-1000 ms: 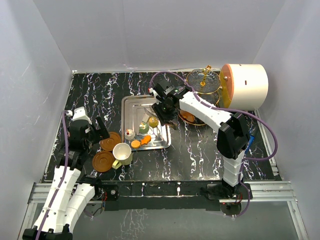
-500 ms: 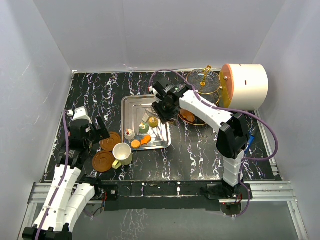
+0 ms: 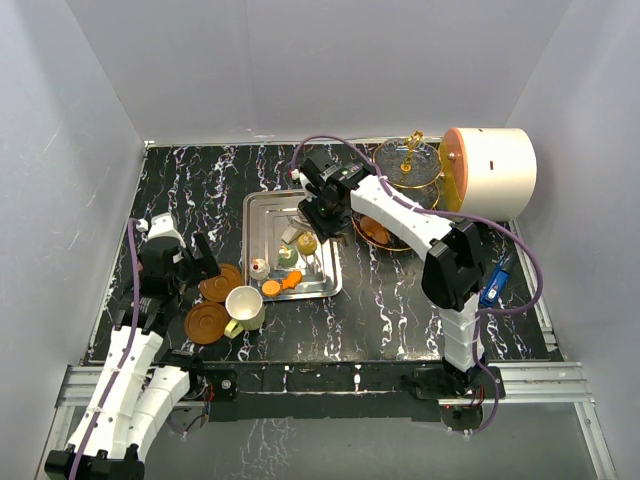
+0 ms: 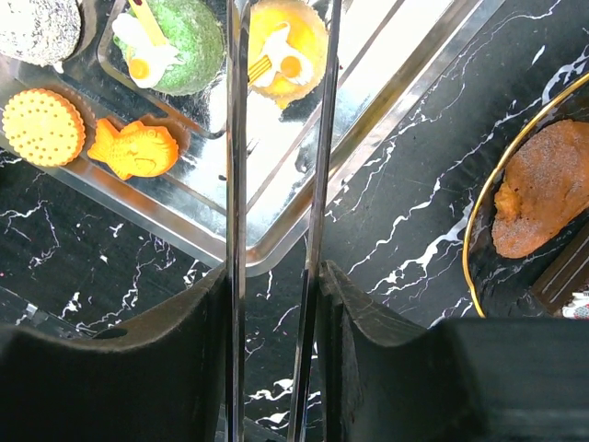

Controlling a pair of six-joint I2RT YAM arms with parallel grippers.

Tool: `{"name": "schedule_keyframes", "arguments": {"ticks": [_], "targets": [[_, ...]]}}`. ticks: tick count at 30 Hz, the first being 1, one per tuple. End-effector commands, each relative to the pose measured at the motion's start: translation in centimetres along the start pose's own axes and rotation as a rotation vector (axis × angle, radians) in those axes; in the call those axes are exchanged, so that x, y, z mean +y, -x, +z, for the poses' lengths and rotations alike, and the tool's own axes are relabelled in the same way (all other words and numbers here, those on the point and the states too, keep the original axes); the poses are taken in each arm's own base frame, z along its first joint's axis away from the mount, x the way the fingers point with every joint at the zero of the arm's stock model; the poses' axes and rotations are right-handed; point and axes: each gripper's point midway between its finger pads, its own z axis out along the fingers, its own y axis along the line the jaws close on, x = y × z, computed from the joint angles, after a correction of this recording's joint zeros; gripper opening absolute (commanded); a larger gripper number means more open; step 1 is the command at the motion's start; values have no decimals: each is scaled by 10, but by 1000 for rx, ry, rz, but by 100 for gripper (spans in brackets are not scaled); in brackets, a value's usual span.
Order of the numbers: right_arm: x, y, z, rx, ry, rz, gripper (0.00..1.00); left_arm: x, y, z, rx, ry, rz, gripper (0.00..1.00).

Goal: Serve the afternoon tea
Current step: Adjust the dessert on the tray.

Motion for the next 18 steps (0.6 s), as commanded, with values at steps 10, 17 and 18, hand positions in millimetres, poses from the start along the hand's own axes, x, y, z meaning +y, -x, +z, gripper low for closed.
{"name": "schedule_keyframes", "arguments": {"ticks": [10,17,18], "targets": [[-8,25,-24,-93,-45,-4,22,-1,7,-3,-12,2,3,99],[-12,58,-28,-207,-82,53,18,0,7,-3,-11,5,3,99],[-13,62,-27,-221,-85,61,18,0,7,-3,-10,5,3,99]]}}
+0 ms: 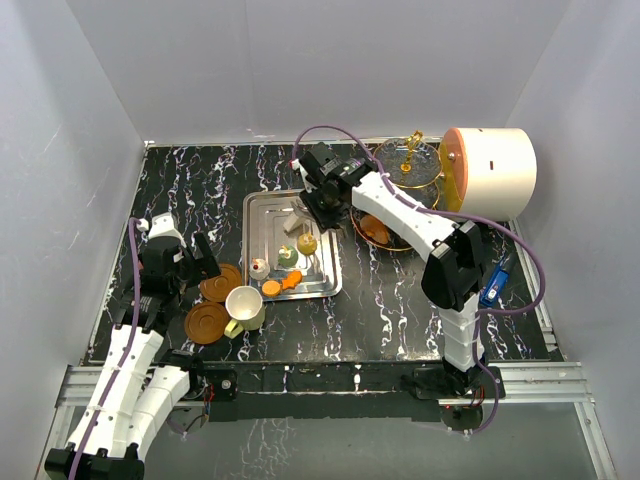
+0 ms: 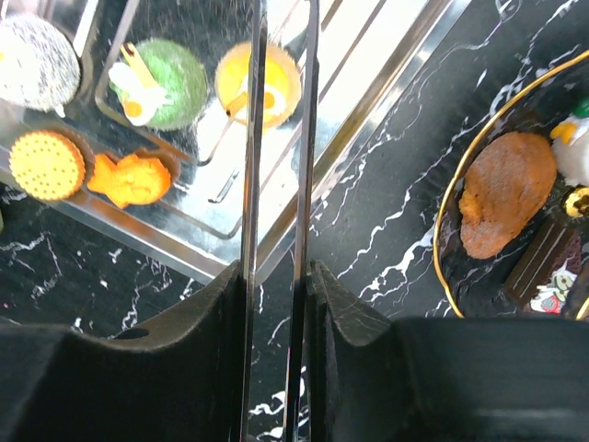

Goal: Serve the afternoon tea
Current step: Adjust the dessert on the tray.

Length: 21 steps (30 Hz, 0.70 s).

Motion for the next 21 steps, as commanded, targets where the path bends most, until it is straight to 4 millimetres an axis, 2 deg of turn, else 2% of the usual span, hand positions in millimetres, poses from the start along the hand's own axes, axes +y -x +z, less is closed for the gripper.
{"name": "schedule_keyframes", "arguments": {"ticks": [1,5,9,14,21], "targets": [[-6,55,-16,-196,-41,57,18,-1,8,-4,-19,2,2,99],[-9,66,-6,-230,-60,91,18,0,8,-4,-19,4,2,99],[-11,64,12,-230,-76,108,19,0,8,-4,-18,5,2,99],[-9,34,30,-172,-109,86,21,0,8,-4,-19,4,2,99],[-2,-4,28,-99,-87,63,25,-1,8,-4,-17,0,2,99]]}}
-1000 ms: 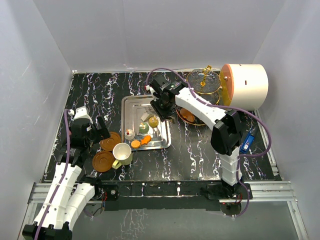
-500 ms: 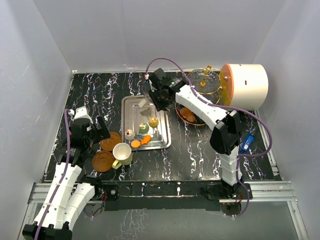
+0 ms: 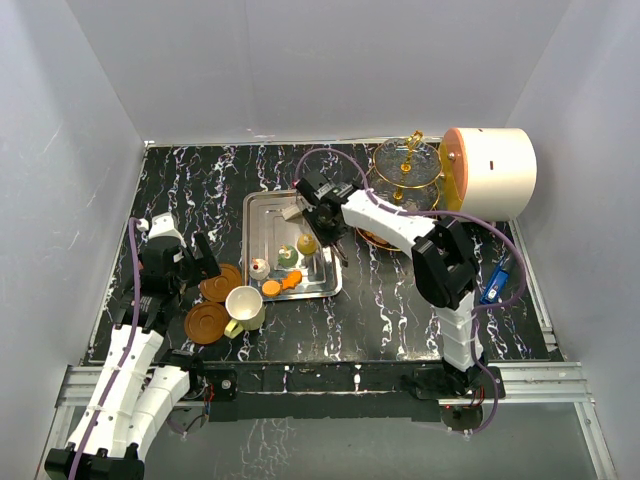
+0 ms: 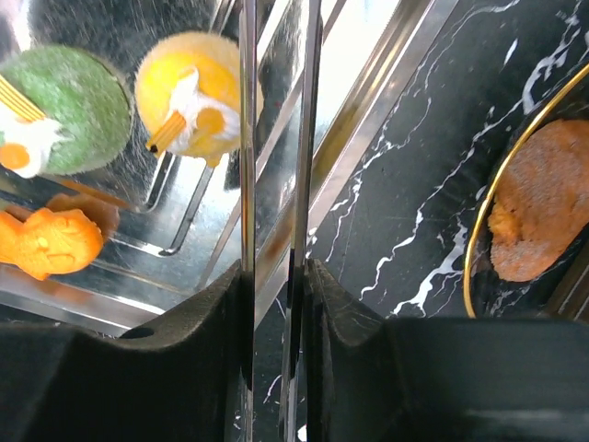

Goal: Serve the afternoon tea
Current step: Adjust the dessert on the tray, then pick up the desert from the tray.

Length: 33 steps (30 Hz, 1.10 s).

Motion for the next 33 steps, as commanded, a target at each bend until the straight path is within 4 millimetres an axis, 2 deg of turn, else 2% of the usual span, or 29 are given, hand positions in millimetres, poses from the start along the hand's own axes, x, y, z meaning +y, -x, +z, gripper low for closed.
{"name": "schedule_keyframes", "arguments": {"ticks": [1,9,16,20,25,27,33], "targets": [[5,13,-38,-106,35,10,25,-1,8,-4,-18,0,2,99],[11,-4,-52,-68,87,23,27,0,8,-4,-19,3,1,99],[8,-27,-52,-2,77,20,27,0,8,-5,-22,0,-1,99],[9,-35,-53,12,87,20,28,-1,8,-5,-24,-1,-1,99],[11,-31,-59,4,99,25,28,-1,9,-5,-26,-3,0,99],[8,-28,-61,-8,82,30,23,-1,9,-5,-24,-2,0,99],[2,-4,-80,-133,55,80,19,-1,8,-5,-22,-3,0,99]]}}
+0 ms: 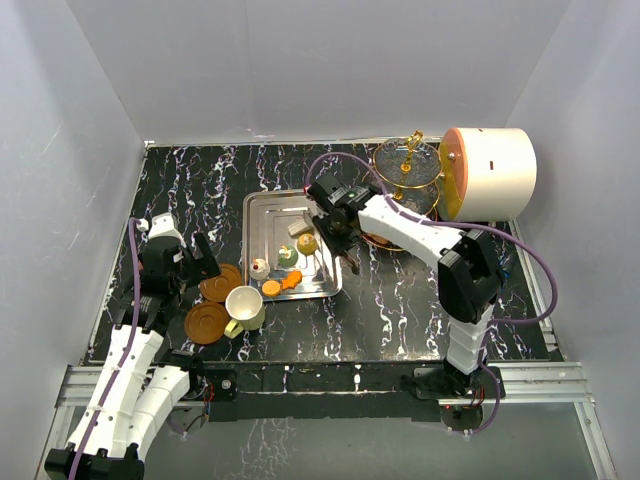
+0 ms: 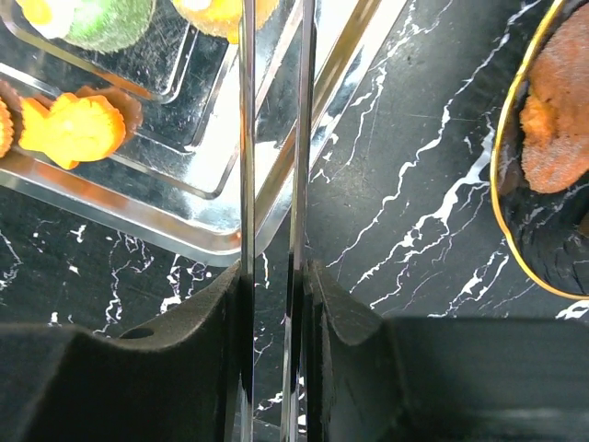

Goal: Serve the afternoon tea
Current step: Pick up the desert from the tray.

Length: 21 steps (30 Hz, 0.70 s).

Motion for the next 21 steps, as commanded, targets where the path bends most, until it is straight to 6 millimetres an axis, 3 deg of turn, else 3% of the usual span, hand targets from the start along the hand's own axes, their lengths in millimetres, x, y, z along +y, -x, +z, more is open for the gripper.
{"name": "schedule_keyframes", "arguments": {"ticks": [1,9,21], "targets": [[1,40,-50,-227,1,47,19,-1,8,-5,-21,-3,1,99],[-1,50,-87,-363,18,100,18,-1,8,-5,-22,-4,0,99],[-34,6,-159,-527,-60,257,18,-2,8,-4,-18,-10,4,99]]}}
